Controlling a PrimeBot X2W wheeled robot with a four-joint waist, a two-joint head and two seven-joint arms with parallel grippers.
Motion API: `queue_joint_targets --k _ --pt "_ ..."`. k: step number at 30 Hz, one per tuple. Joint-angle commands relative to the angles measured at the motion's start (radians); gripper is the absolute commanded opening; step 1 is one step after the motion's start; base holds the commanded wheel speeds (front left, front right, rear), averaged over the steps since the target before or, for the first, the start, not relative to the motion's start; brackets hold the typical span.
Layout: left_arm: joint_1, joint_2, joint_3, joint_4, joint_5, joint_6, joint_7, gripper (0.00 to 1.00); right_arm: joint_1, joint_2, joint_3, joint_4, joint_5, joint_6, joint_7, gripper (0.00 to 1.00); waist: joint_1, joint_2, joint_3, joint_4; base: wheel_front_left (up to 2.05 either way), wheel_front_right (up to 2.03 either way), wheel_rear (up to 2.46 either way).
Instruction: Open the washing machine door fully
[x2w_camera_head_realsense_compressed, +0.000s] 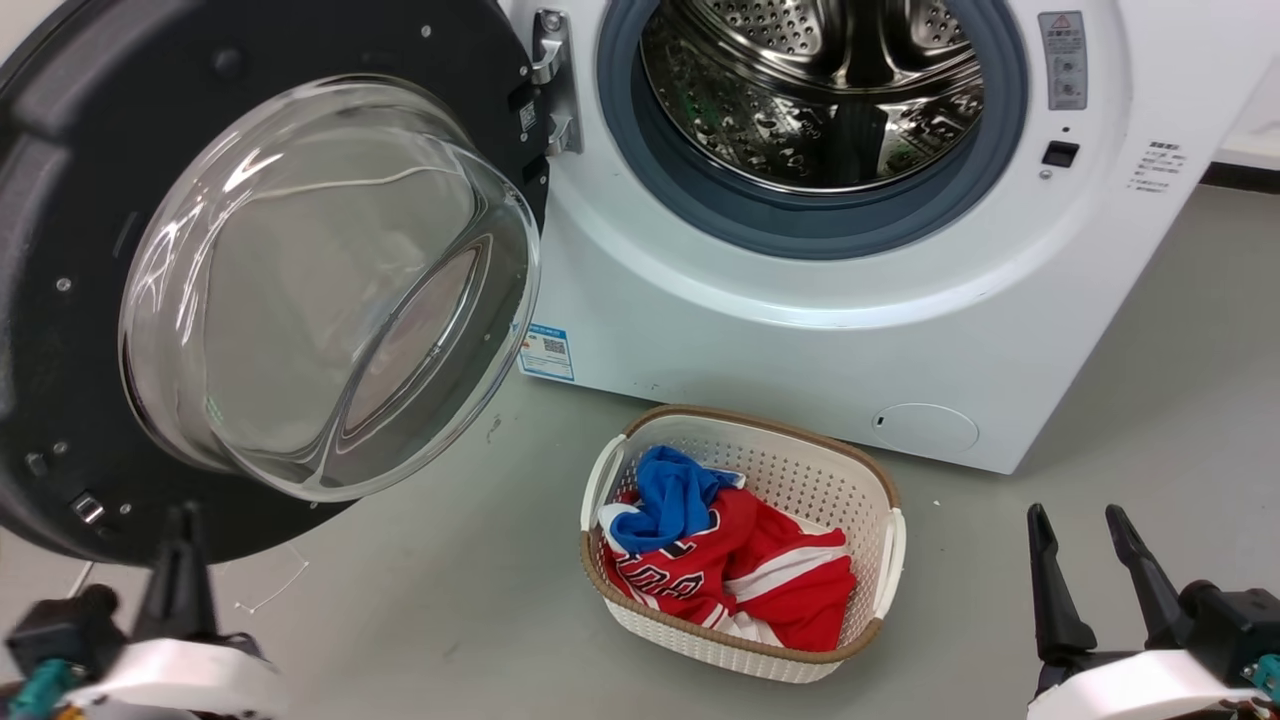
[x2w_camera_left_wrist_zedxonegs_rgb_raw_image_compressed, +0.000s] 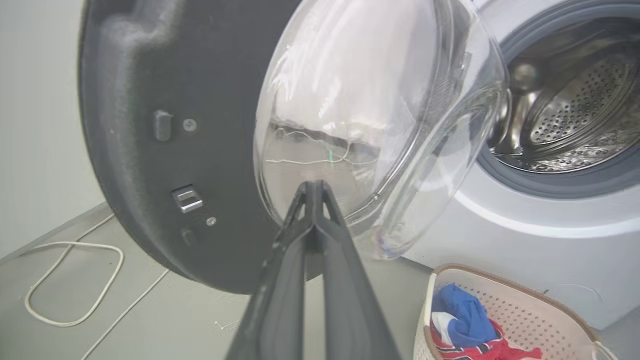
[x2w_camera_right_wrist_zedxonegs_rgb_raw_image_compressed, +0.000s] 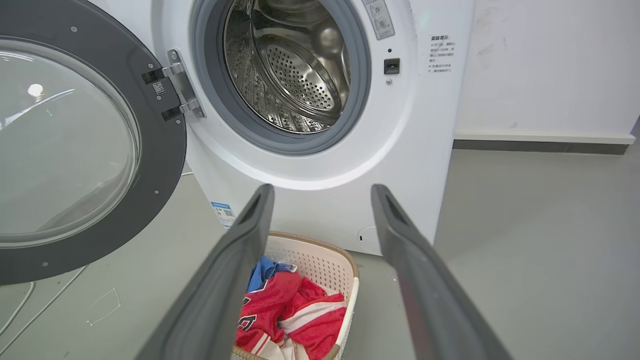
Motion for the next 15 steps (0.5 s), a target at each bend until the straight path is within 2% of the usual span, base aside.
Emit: queue_joint_targets --k 1,7,8,10,11,12,15 --pt "0.02 -0.017 -0.019 -0.027 0.009 0.005 0.008 0.0 0.012 0.001 0.002 -0.002 -0.005 0.0 -0.003 1.0 0.0 0.0 -0.006 -0.01 0.0 0.0 0.0" --pt "0.05 -0.069 -0.108 -0.103 0.045 0.01 0.031 0.0 0.014 0.001 0.006 -0.006 -0.011 0.0 0.004 1.0 0.0 0.0 -0.02 -0.042 0.0 0.0 0.0" --pt "0.053 -0.078 -0.126 -0.112 0.051 0.009 0.038 0.04 0.014 0.001 0.008 -0.007 -0.011 0.0 0.004 1.0 0.0 0.0 -0.021 -0.051 0.0 0.0 0.0" --pt "0.053 -0.096 -0.165 -0.129 0.059 0.002 0.056 0.78 0.017 0.001 0.013 -0.009 -0.015 0.0 0.008 1.0 0.0 0.0 -0.028 -0.082 0.0 0.0 0.0" --pt "0.053 -0.096 -0.165 -0.129 0.059 0.002 0.056 0.78 0.017 0.001 0.013 -0.009 -0.015 0.0 0.008 1.0 0.0 0.0 -0.028 -0.082 0.0 0.0 0.0" --pt "0.05 -0.102 -0.175 -0.133 0.06 0.0 0.057 1.0 0.018 0.001 0.016 -0.01 -0.016 0.0 0.008 1.0 0.0 0.0 -0.029 -0.093 0.0 0.0 0.0" --pt "0.032 -0.099 -0.193 -0.136 0.07 -0.001 0.064 1.0 0.022 0.001 0.024 -0.012 -0.018 0.0 0.012 1.0 0.0 0.0 -0.033 -0.142 0.0 0.0 0.0"
